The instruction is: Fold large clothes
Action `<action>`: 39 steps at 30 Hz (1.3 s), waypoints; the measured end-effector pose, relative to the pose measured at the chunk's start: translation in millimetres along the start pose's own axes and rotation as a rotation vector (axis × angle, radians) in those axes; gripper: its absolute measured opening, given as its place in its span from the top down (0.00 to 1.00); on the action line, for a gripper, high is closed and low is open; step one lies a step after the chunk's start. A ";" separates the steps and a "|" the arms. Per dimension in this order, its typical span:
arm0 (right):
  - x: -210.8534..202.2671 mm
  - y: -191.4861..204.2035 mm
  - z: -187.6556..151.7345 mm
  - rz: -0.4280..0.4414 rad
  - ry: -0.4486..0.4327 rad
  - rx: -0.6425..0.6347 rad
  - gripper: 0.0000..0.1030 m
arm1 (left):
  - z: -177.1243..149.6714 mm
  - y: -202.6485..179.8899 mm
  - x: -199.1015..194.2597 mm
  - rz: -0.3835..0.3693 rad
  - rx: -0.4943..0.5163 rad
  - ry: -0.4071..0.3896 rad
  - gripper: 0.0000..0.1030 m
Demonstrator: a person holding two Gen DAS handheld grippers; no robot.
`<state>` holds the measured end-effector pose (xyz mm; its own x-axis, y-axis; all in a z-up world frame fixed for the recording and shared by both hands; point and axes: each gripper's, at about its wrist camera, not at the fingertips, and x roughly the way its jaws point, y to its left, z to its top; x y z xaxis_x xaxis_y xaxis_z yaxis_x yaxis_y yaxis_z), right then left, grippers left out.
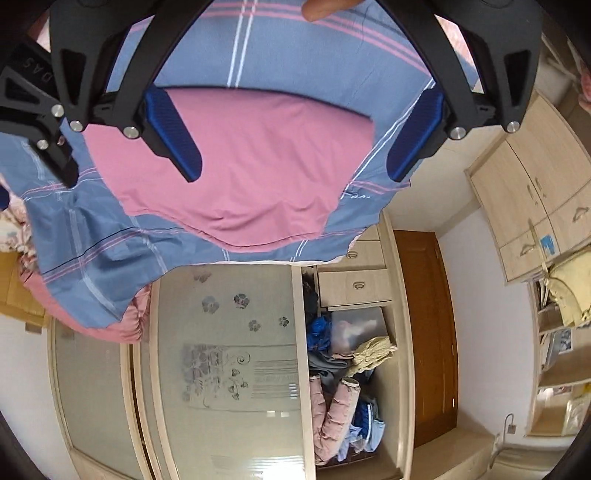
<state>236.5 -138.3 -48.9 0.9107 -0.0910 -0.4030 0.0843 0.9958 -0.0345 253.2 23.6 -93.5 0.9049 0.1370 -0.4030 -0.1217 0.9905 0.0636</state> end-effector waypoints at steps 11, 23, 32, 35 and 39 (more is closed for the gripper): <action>-52.1 -14.7 2.4 -0.031 -0.017 0.036 0.01 | 18.3 -10.7 -42.9 0.028 0.073 -0.035 0.02; -49.6 -18.5 -14.1 -0.056 -0.018 0.103 0.01 | 2.1 -10.0 -64.9 -0.047 0.046 -0.047 0.02; -58.5 -0.8 -17.4 -0.094 -0.032 0.042 0.01 | 0.7 2.3 -69.3 -0.049 0.027 -0.049 0.02; -61.5 1.5 -16.7 -0.103 -0.038 0.030 0.01 | 1.1 5.6 -68.1 -0.050 0.022 -0.046 0.02; -65.1 -0.6 -16.4 -0.107 -0.044 0.033 0.01 | 1.1 5.8 -69.4 -0.051 0.019 -0.047 0.02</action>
<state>170.6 -132.9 -37.6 0.9125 -0.1973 -0.3583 0.1942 0.9799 -0.0449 190.2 19.9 -64.1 0.9280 0.0850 -0.3628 -0.0671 0.9958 0.0617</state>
